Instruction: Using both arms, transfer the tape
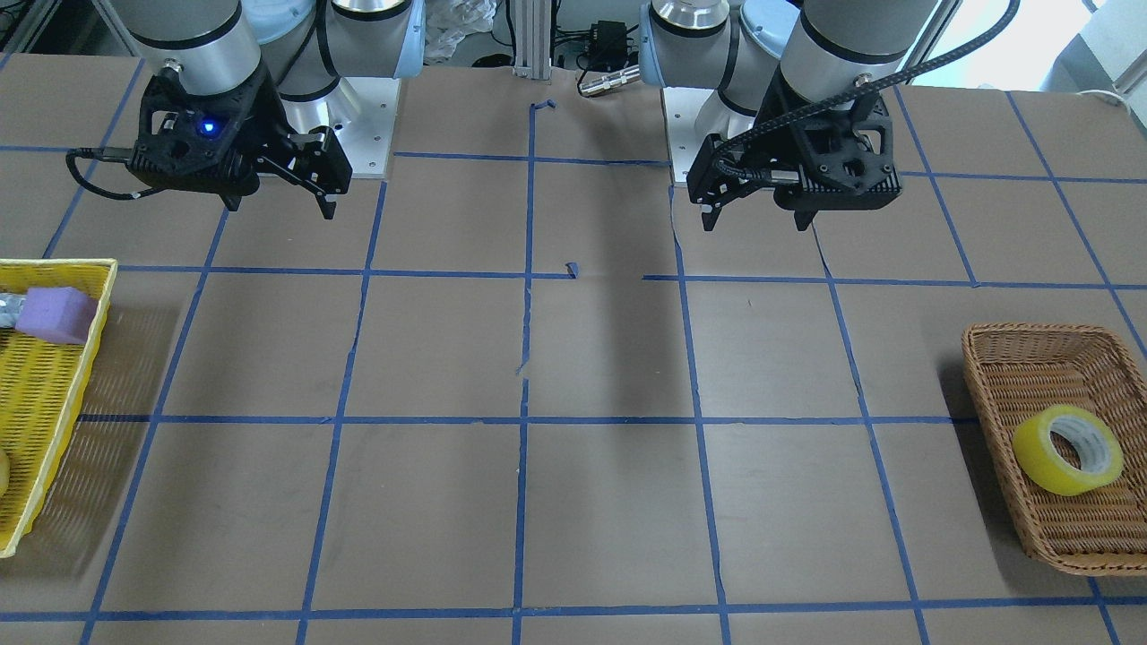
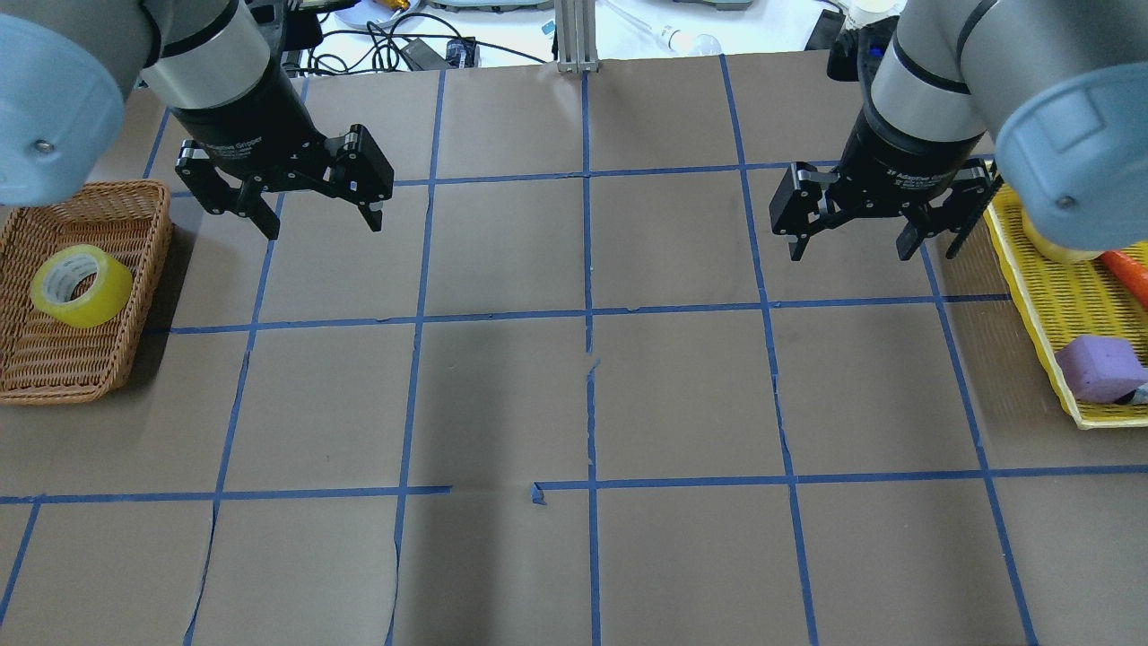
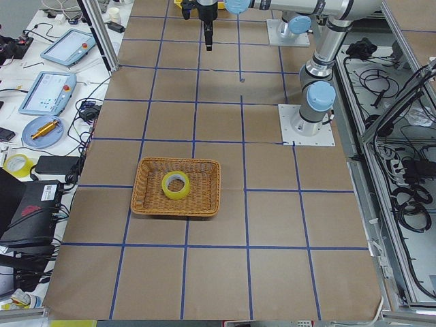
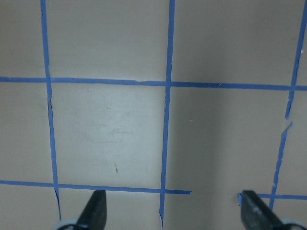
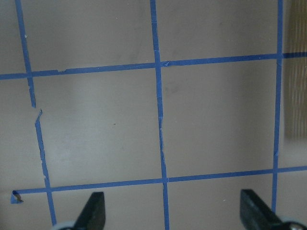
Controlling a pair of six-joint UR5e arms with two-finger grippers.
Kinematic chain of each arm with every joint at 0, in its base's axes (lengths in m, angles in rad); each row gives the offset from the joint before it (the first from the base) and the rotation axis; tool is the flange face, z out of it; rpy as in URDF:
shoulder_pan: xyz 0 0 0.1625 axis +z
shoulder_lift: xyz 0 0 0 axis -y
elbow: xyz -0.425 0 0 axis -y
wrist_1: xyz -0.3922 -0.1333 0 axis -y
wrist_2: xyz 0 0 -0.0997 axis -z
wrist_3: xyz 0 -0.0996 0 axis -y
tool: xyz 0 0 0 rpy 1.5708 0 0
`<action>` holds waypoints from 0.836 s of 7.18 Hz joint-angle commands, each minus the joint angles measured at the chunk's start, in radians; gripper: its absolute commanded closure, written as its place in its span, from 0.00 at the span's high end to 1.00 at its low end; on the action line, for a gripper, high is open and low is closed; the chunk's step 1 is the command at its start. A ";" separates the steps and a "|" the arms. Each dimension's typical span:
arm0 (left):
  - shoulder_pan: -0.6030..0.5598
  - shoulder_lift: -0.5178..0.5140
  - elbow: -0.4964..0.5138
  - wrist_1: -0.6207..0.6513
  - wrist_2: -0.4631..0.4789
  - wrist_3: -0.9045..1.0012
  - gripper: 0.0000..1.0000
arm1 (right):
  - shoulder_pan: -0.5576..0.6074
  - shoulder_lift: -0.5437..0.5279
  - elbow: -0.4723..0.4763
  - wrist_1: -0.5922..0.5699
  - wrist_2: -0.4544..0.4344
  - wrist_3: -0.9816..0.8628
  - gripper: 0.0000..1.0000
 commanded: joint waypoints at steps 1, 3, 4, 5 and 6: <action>0.004 0.009 0.005 0.000 0.006 0.001 1.00 | 0.001 0.014 -0.024 -0.005 0.003 0.004 1.00; 0.004 0.012 0.005 0.000 0.004 0.001 1.00 | 0.001 0.015 -0.024 -0.003 0.001 0.005 1.00; 0.004 0.012 0.007 0.000 0.004 -0.001 1.00 | 0.001 0.017 -0.024 -0.003 0.001 0.007 1.00; 0.004 0.015 0.007 0.000 0.006 -0.001 1.00 | 0.001 0.015 -0.021 -0.003 0.003 0.013 1.00; 0.008 0.012 0.002 0.003 0.001 0.001 1.00 | 0.001 0.015 -0.021 -0.003 0.000 0.013 1.00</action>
